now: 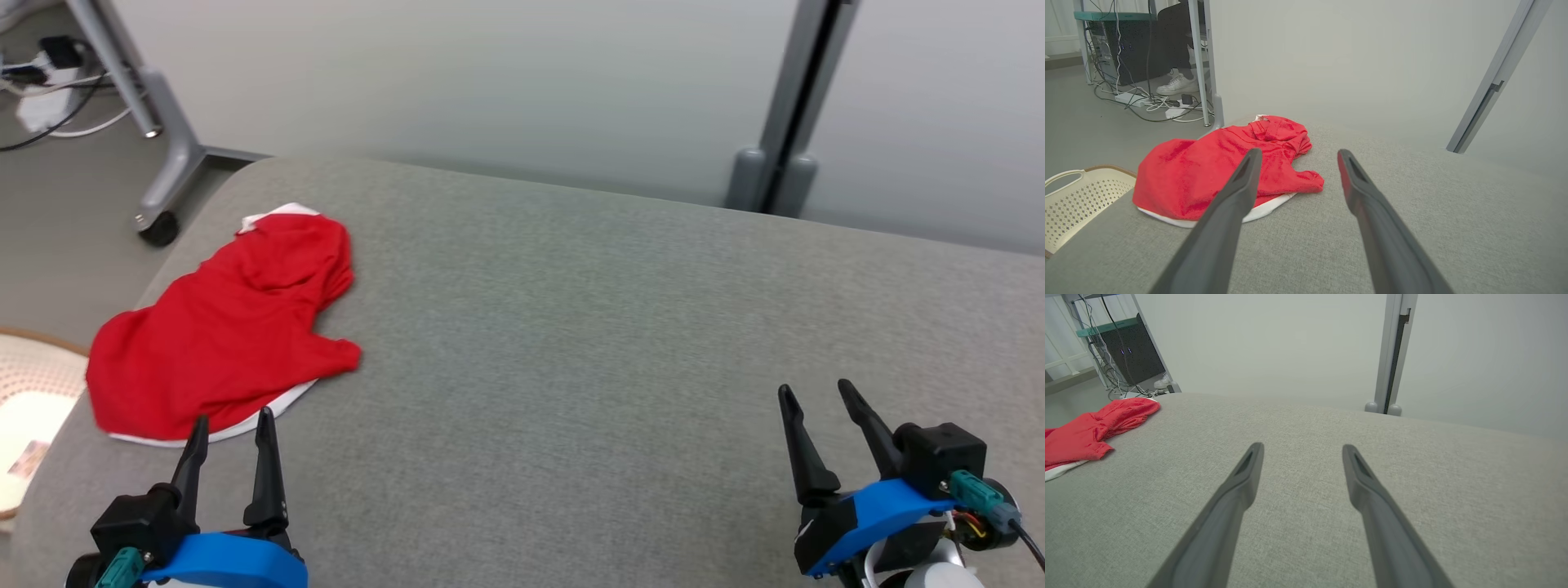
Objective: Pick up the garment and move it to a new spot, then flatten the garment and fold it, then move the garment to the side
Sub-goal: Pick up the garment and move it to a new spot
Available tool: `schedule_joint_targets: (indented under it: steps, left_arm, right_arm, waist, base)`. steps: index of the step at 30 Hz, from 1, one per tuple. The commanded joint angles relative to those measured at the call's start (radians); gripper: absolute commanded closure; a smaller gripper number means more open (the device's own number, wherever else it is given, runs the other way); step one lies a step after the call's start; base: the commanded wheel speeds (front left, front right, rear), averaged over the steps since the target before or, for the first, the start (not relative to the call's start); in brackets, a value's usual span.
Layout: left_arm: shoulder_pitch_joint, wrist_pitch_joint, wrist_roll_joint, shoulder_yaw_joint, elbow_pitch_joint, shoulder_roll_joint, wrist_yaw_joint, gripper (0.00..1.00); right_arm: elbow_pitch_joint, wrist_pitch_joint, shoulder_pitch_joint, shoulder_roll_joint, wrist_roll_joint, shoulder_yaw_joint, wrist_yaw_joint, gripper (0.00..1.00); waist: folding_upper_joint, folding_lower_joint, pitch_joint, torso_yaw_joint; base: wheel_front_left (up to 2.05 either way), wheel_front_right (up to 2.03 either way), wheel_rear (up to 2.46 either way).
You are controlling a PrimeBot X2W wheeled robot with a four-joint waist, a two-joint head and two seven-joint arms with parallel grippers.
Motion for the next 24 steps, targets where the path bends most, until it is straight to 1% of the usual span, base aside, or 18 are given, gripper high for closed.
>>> schedule_joint_targets:
  steps: [1,8,12,17,21,24]
  left_arm:
    - [0.005,-0.003,-0.002,0.006,-0.004,0.002,0.005,0.00]
    - [0.021,-0.004,-0.004,0.011,-0.009,-0.003,0.006,0.00]
    - [0.032,-0.004,-0.003,0.014,-0.013,-0.005,0.008,0.00]
    - [0.017,-0.003,-0.018,0.026,-0.027,-0.005,0.005,0.00]
    - [-0.030,0.021,-0.045,0.055,-0.059,0.022,-0.009,0.00]
    - [-0.085,0.086,-0.069,0.068,-0.089,0.061,-0.033,0.00]
  right_arm:
    - [0.000,0.002,0.003,0.003,0.001,0.005,0.001,0.00]
    - [0.012,0.003,-0.007,0.000,0.011,0.026,0.001,0.00]
    - [0.016,0.004,-0.015,0.000,0.008,0.031,0.001,0.00]
    - [0.007,0.004,-0.019,-0.003,0.009,0.035,0.001,0.00]
    - [-0.004,0.011,-0.027,-0.016,0.011,0.036,0.001,0.00]
    - [-0.022,0.015,-0.034,-0.022,0.010,0.035,0.001,0.00]
  waist:
    - [0.0000,-0.0001,0.018,0.031]
    - [0.0000,-0.0001,0.017,0.103]
    - [0.0000,-0.0001,0.016,0.116]
    - [0.0000,-0.0001,0.024,0.114]
    - [0.0000,-0.0001,0.042,0.105]
    - [0.0000,-0.0001,0.070,0.095]
  base:
    - [0.00,0.00,0.00]
    - [0.00,0.00,0.00]
    - [0.00,0.00,0.00]
    - [0.00,0.00,0.00]
    - [0.00,0.00,0.00]
    - [0.00,0.00,0.00]
